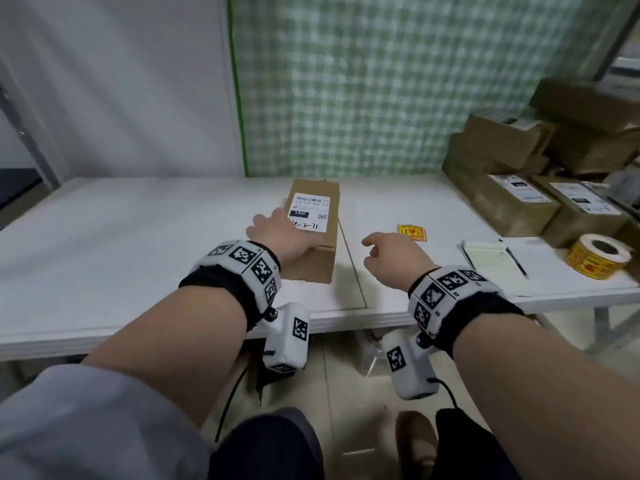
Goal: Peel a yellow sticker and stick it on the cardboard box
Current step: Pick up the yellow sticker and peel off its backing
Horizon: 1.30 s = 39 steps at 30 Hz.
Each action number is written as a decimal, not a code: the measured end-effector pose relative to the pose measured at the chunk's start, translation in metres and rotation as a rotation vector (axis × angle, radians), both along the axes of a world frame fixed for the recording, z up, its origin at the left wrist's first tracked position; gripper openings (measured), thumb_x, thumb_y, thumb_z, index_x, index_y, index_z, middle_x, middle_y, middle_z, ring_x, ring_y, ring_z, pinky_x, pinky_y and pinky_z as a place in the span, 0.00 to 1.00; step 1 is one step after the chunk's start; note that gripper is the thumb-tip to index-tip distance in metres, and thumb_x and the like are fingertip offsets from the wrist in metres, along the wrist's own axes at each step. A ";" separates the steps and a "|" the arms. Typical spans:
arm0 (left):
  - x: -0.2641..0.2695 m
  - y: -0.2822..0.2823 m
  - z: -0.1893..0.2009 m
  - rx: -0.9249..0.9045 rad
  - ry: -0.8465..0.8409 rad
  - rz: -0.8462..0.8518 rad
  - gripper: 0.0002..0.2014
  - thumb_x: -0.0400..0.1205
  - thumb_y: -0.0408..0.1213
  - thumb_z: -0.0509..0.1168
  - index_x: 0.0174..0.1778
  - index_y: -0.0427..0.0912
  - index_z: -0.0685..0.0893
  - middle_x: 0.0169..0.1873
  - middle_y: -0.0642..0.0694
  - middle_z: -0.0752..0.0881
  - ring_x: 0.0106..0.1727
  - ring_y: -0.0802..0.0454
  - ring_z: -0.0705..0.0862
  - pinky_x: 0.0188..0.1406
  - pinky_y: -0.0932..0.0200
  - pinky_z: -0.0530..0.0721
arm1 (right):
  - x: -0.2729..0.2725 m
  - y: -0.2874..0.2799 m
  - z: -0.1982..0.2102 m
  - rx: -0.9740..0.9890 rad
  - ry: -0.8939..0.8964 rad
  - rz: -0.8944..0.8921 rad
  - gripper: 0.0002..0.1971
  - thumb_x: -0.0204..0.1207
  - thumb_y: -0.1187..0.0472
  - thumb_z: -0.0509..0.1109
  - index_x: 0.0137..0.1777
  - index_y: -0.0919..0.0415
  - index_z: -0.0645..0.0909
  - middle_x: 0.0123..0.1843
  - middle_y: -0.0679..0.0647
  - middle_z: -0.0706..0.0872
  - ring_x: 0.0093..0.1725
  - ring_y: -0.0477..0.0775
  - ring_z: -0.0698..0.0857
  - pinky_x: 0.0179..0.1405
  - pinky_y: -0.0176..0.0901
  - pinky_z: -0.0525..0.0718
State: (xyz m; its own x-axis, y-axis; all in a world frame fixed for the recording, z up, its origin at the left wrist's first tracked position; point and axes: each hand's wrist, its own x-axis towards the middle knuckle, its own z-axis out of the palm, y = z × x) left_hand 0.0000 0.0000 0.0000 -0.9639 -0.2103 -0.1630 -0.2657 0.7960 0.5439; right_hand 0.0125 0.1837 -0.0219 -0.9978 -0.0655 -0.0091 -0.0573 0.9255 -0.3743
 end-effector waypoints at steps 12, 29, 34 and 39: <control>-0.039 0.034 -0.016 -0.130 -0.102 -0.024 0.55 0.61 0.63 0.71 0.80 0.43 0.54 0.69 0.34 0.67 0.70 0.36 0.66 0.66 0.45 0.70 | -0.052 -0.008 -0.022 -0.094 -0.117 0.093 0.27 0.79 0.64 0.57 0.80 0.53 0.66 0.69 0.57 0.83 0.71 0.57 0.77 0.66 0.43 0.74; -0.045 0.035 0.006 -0.229 -0.199 -0.176 0.45 0.60 0.43 0.70 0.75 0.56 0.60 0.62 0.40 0.72 0.66 0.39 0.71 0.48 0.49 0.72 | -0.074 0.025 -0.019 -0.001 -0.073 -0.029 0.21 0.76 0.62 0.59 0.69 0.56 0.79 0.68 0.56 0.83 0.67 0.59 0.80 0.61 0.46 0.79; -0.067 0.048 0.007 -0.355 -0.273 -0.242 0.48 0.60 0.35 0.69 0.78 0.54 0.57 0.64 0.37 0.70 0.66 0.38 0.71 0.60 0.42 0.80 | -0.092 0.058 -0.017 0.034 -0.074 -0.232 0.16 0.76 0.61 0.61 0.59 0.65 0.83 0.60 0.61 0.85 0.57 0.63 0.83 0.47 0.44 0.77; -0.091 0.064 0.004 -0.569 -0.324 -0.265 0.52 0.69 0.34 0.68 0.82 0.53 0.40 0.80 0.35 0.55 0.82 0.34 0.51 0.72 0.31 0.61 | -0.122 0.077 -0.029 0.029 -0.094 -0.355 0.08 0.75 0.59 0.61 0.43 0.64 0.77 0.46 0.61 0.82 0.42 0.62 0.76 0.39 0.43 0.71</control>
State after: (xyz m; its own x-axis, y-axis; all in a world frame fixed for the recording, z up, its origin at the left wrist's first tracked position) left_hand -0.0915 0.0641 0.0036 -0.9161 -0.1132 -0.3847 -0.1018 0.9936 -0.0498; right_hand -0.1099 0.2607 -0.0506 -0.9531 0.2861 -0.0990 0.3026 0.8919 -0.3360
